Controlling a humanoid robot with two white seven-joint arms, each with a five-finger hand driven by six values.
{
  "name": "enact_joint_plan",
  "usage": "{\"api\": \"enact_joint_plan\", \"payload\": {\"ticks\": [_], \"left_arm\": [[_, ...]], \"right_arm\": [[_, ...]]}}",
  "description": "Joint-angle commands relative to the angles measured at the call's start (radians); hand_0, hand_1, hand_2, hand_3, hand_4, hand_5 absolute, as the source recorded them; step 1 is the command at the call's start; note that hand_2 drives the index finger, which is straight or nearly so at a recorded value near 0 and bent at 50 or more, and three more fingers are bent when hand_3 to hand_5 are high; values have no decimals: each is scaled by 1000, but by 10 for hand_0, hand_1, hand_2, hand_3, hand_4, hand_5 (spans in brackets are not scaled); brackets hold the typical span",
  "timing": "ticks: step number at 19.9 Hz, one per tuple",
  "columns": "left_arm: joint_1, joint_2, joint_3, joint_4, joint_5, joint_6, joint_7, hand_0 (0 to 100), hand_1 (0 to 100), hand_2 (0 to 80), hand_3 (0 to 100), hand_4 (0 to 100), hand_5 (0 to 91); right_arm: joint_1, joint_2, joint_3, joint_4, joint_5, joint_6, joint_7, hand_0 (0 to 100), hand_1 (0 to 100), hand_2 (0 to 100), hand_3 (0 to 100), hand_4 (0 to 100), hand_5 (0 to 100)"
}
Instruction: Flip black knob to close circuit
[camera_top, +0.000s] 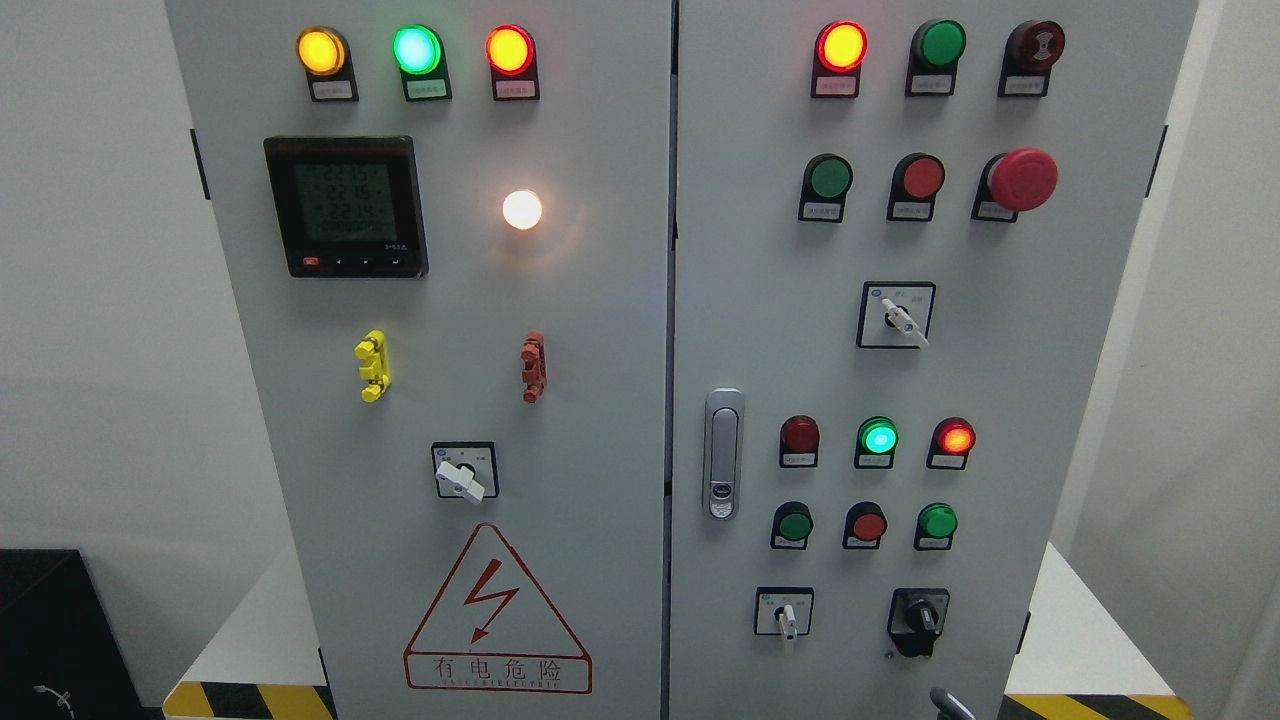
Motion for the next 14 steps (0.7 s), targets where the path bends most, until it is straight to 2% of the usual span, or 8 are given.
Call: {"api": "enact_joint_plan", "payload": {"ticks": [1,14], "left_arm": [[0,0,-20,21,-21,1,-1,0,0,0,0,0,0],[0,0,-20,21,-21,1,1,0,0,0,0,0,0]], "right_arm": [[9,-1,6,-3,-28,-1,5,0,39,0,0,0,0],[11,-1,3,-7,-36,2,3,0,33,0,0,0,0]]}}
